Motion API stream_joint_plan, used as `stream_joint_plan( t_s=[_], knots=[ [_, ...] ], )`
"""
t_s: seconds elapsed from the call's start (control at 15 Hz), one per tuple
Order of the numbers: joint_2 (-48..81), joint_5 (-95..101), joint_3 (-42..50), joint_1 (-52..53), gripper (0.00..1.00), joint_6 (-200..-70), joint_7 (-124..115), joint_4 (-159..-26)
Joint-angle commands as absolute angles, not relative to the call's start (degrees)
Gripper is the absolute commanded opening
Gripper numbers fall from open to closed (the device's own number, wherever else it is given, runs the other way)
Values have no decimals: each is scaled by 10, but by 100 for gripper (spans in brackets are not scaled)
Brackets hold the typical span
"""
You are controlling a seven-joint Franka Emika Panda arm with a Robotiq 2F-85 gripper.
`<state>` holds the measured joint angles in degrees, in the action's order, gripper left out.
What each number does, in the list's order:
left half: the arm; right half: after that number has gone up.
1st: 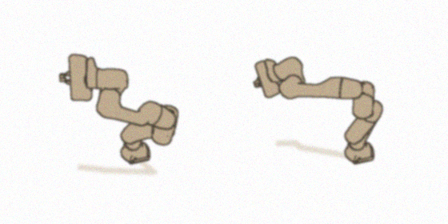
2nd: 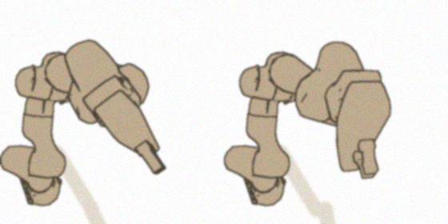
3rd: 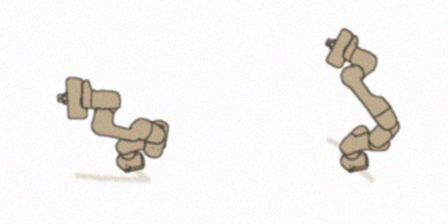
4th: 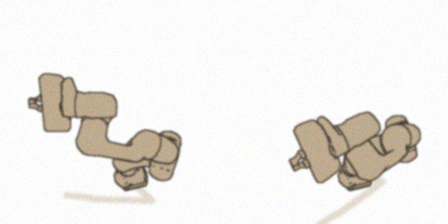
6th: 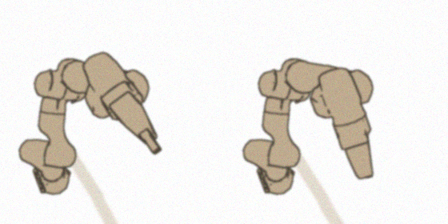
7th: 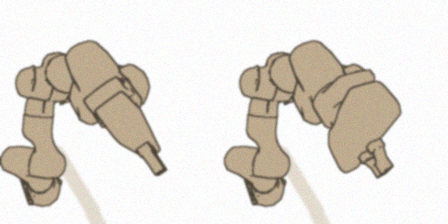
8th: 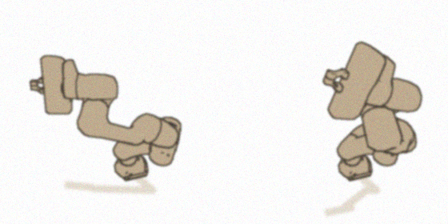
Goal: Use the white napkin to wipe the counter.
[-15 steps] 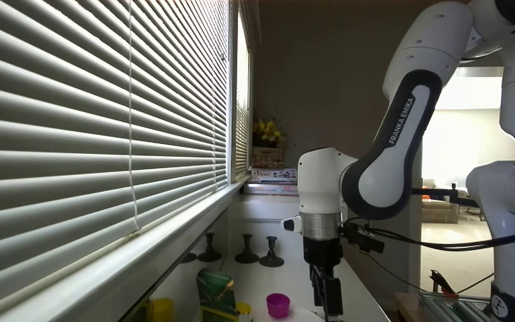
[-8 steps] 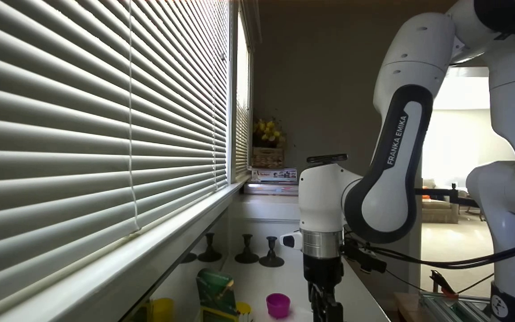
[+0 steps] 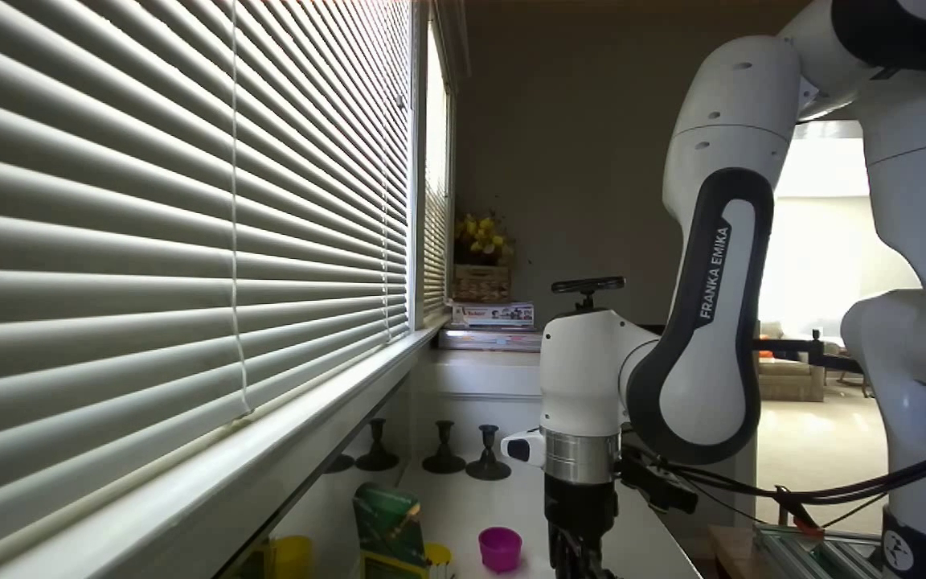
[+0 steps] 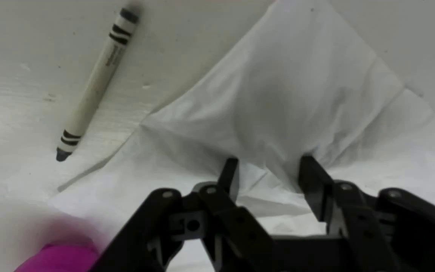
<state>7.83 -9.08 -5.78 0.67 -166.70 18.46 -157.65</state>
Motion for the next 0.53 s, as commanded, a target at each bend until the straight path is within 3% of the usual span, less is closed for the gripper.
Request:
stream_joint_plan(
  t_s=[0.0, 0.13, 0.47],
  knots=[
    [88, -114, -88, -17, 16, -1684, 219, -1576],
    [84, -124, -105, -22, 2, -1680, 229, -1574],
    [60, -205, -165, -31, 0, -1670, 281, -1570]
  ],
)
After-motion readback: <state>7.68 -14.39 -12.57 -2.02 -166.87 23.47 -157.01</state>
